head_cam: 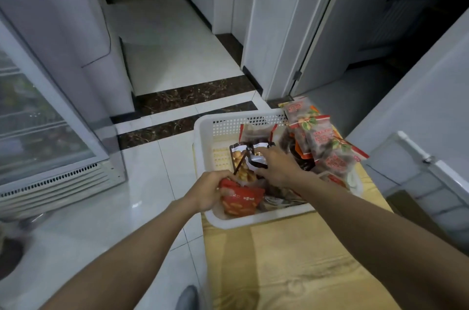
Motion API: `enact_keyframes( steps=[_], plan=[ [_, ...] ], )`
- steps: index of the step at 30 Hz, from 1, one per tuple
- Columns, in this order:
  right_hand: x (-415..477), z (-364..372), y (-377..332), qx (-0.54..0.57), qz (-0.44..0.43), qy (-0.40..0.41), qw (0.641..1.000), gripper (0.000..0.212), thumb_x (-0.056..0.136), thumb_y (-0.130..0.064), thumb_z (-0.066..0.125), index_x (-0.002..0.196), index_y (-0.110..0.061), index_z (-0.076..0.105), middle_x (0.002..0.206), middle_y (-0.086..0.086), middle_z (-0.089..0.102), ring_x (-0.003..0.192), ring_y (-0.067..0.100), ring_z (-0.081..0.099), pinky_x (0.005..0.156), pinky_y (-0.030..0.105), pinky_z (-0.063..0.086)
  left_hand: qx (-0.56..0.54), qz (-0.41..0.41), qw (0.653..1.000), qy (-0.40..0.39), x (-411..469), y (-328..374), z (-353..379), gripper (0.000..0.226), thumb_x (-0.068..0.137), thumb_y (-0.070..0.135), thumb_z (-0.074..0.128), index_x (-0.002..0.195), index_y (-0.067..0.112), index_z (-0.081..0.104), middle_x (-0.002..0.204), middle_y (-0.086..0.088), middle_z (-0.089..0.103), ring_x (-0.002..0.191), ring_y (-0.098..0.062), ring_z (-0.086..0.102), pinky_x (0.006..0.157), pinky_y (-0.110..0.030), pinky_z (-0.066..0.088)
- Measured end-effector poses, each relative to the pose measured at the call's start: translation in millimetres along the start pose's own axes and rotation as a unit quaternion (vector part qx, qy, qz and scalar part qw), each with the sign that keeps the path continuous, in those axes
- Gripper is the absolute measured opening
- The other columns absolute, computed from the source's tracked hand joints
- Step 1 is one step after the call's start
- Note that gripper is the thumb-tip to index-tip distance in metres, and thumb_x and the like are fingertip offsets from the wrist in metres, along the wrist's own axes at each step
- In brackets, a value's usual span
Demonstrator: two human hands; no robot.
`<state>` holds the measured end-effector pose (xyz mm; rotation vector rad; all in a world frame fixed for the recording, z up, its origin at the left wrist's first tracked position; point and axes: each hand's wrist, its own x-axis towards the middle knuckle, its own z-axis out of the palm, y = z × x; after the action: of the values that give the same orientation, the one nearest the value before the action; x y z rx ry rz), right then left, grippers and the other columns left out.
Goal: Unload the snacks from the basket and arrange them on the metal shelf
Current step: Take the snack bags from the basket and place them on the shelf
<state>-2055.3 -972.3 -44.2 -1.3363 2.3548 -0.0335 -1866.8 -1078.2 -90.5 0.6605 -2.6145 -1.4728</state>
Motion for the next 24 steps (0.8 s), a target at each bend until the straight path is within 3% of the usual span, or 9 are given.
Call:
enact_keyframes(
  steps=[3,7,11,14,17,20,24],
  plan=[
    [12,2,1,-0.011,0.004,-0.005,1.0,0.061,0.094,-0.048,0.057,0.146,-0.022,0.038,0.146,0.009,0.045,0.132,0.031,0.044,0.102,0.044,0.038,-0.016,0.006,1.0,0.007,10,-6,3,0.035,0.089,0.006,0.065,0.089,0.041,0.062,0.098,0.014,0.067,0.098,-0.006,0.062,0.082,-0.02,0.052],
    [18,7,1,-0.027,0.007,-0.015,1.0,0.041,0.096,-0.042,0.057,0.131,-0.022,0.052,0.129,0.007,0.059,0.116,0.032,0.056,0.092,0.043,0.043,-0.067,0.003,0.998,0.018,15,-7,0,0.019,0.092,0.008,0.062,0.09,0.026,0.063,0.095,0.011,0.067,0.094,-0.004,0.062,0.075,-0.013,0.049],
    [18,-2,11,0.131,0.033,0.046,0.99,0.027,0.096,-0.035,0.058,0.115,-0.016,0.054,0.105,0.008,0.062,0.095,0.031,0.059,0.075,0.042,0.048,-0.137,0.0,0.989,0.047,15,-1,-10,0.009,0.094,0.011,0.06,0.094,0.02,0.062,0.1,0.004,0.069,0.097,-0.009,0.066,0.077,-0.022,0.056],
    [15,-17,20,0.288,0.049,0.124,0.948,0.025,0.096,-0.026,0.062,0.114,-0.011,0.053,0.108,0.007,0.061,0.101,0.025,0.059,0.079,0.03,0.05,-0.173,0.008,0.982,0.074,14,8,-24,0.006,0.094,0.013,0.06,0.1,0.015,0.061,0.104,0.0,0.069,0.101,-0.016,0.067,0.08,-0.03,0.058],
    [4,-36,22,0.419,0.09,0.168,0.888,0.043,0.093,-0.032,0.064,0.13,-0.013,0.053,0.125,0.006,0.063,0.115,0.026,0.06,0.096,0.043,0.051,-0.202,0.007,0.973,0.115,8,25,-38,0.013,0.093,0.013,0.062,0.106,0.01,0.059,0.106,-0.004,0.068,0.102,-0.019,0.067,0.079,-0.034,0.059],
    [-9,-54,24,0.534,0.101,0.181,0.82,0.034,0.094,-0.031,0.063,0.125,-0.018,0.055,0.118,0.004,0.068,0.106,0.025,0.067,0.094,0.05,0.054,-0.24,0.01,0.958,0.16,-4,52,-47,0.019,0.092,0.011,0.062,0.11,0.011,0.058,0.108,-0.003,0.065,0.101,-0.02,0.067,0.073,-0.031,0.058],
    [-37,-77,22,0.64,0.064,0.202,0.738,0.023,0.095,-0.015,0.062,0.117,-0.017,0.059,0.112,0.006,0.07,0.096,0.024,0.072,0.085,0.046,0.059,-0.271,0.025,0.934,0.23,-21,91,-49,0.024,0.093,0.013,0.061,0.114,0.021,0.056,0.113,-0.002,0.059,0.101,-0.021,0.064,0.068,-0.03,0.058]
  ],
)
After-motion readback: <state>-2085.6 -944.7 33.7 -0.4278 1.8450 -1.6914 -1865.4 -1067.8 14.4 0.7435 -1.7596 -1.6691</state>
